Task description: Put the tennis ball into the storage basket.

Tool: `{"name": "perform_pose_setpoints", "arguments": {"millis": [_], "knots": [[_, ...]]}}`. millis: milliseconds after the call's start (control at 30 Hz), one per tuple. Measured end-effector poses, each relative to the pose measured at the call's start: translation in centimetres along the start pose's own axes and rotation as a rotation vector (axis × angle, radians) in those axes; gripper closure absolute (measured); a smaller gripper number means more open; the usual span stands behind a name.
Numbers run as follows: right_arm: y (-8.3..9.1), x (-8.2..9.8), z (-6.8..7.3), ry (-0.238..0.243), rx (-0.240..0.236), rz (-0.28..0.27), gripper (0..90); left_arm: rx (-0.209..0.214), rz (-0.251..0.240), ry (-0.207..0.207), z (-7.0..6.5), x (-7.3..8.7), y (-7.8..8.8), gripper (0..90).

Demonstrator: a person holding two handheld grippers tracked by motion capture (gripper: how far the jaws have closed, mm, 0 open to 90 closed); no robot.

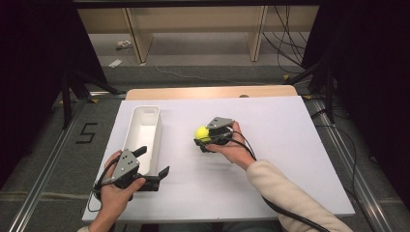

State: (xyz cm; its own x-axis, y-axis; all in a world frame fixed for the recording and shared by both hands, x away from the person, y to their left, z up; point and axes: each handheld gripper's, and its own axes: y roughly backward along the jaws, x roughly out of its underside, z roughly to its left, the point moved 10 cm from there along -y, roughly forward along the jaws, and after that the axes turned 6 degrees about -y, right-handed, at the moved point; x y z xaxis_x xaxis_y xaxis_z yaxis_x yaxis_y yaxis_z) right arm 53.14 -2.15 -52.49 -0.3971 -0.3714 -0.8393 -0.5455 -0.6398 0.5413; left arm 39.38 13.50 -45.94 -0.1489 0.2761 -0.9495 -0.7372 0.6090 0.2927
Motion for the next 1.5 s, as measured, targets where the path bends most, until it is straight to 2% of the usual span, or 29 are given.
{"name": "perform_pose_setpoints", "arguments": {"millis": [1500], "knots": [[0.26, -0.69, 0.64, 0.009, -0.009, -0.017, 26.4, -0.003, -0.002, 0.003, 0.02, -0.05, 0.01, 0.0]]}}
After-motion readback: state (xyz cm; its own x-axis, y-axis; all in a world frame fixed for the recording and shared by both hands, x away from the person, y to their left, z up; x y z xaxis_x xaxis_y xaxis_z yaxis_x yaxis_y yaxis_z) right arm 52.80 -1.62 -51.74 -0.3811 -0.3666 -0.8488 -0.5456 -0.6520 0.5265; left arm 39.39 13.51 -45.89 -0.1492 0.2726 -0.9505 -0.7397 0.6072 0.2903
